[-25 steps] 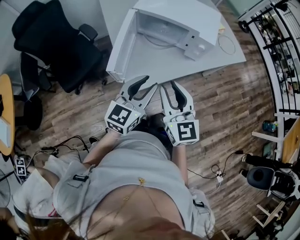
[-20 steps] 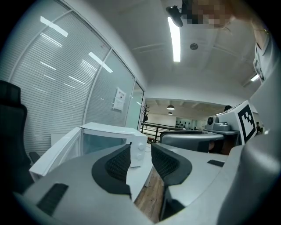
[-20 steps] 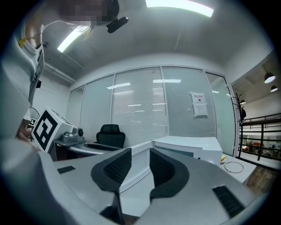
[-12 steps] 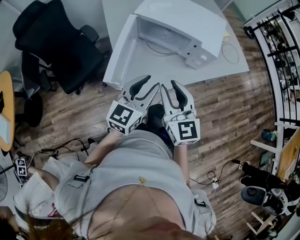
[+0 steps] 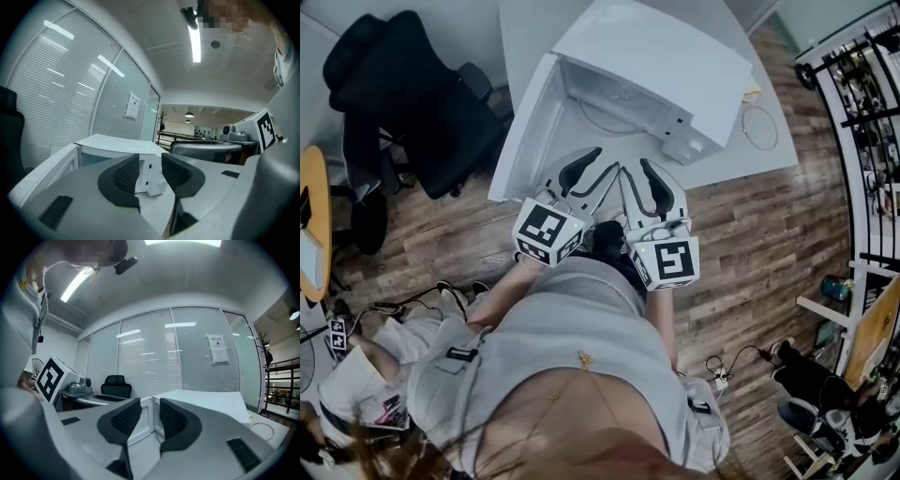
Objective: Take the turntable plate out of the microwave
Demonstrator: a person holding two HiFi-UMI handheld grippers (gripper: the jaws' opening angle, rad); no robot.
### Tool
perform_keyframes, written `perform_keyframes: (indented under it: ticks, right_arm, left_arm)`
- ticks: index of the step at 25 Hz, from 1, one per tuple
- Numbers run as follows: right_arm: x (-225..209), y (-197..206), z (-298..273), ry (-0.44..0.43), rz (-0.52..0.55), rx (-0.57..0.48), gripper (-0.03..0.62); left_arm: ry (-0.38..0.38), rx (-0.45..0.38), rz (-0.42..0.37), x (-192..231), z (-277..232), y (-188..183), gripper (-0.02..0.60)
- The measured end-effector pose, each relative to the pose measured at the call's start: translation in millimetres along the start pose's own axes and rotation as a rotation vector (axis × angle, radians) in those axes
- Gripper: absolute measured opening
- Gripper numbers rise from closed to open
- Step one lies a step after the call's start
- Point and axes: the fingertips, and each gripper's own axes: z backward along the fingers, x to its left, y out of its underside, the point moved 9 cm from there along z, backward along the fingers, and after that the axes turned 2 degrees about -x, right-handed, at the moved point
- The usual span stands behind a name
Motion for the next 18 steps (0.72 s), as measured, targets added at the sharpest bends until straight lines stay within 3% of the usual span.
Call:
perform_keyframes:
  ticks: [18]
  right_arm:
    - [-90,-5,-42,-0.104,-0.002,-0.016,0.117]
  left_arm:
    - [-0.105,-0.016,0.024,13,-87,-13,0.149]
